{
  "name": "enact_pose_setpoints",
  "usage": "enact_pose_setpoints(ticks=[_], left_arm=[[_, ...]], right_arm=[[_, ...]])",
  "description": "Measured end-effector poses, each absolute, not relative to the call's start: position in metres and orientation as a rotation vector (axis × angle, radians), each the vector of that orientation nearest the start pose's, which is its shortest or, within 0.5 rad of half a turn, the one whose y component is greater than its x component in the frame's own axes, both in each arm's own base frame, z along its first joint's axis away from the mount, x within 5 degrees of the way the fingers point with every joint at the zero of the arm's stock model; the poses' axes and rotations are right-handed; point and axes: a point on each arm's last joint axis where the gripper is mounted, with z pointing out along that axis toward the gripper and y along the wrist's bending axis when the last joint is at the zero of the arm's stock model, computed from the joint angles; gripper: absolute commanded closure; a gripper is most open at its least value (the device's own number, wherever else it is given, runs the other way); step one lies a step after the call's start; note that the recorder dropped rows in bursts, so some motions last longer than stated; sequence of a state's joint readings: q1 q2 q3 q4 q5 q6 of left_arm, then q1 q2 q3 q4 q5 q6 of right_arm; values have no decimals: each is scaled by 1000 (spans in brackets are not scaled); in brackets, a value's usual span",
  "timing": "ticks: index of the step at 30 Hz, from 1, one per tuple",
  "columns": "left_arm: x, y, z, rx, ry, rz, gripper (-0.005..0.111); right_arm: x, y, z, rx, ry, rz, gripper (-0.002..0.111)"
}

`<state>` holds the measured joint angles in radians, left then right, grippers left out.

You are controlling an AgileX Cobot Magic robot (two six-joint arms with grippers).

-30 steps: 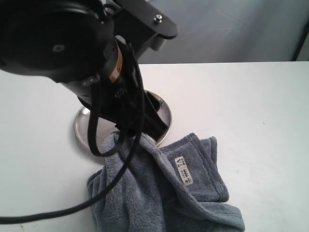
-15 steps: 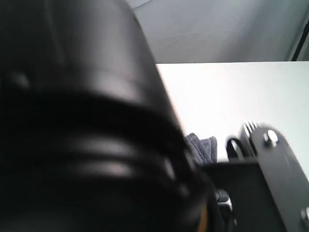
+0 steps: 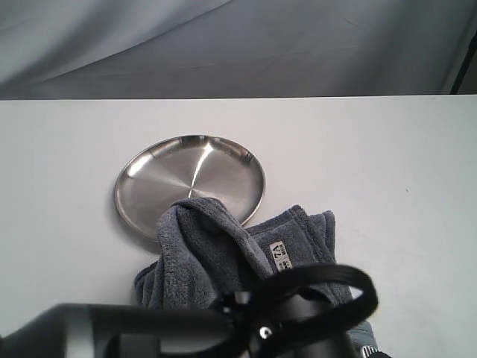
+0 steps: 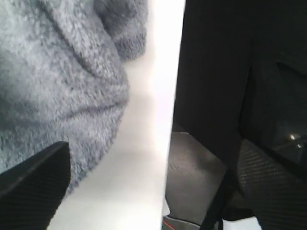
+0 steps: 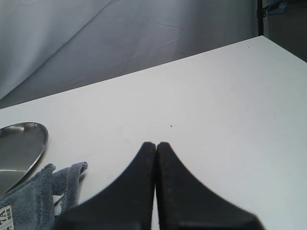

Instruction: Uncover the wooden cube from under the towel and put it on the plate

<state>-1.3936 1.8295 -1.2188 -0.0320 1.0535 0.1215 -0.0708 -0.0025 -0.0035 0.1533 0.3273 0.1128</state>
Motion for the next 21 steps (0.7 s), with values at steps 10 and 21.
enact_pose_setpoints(ticks=[10, 21], left_arm=[[67, -345, 152, 2181, 2219, 74, 32], [71, -349, 135, 2175, 2201, 117, 84]], right_arm=[[54, 1, 185, 261, 1786, 178, 108], [54, 1, 185, 261, 1786, 178, 108]])
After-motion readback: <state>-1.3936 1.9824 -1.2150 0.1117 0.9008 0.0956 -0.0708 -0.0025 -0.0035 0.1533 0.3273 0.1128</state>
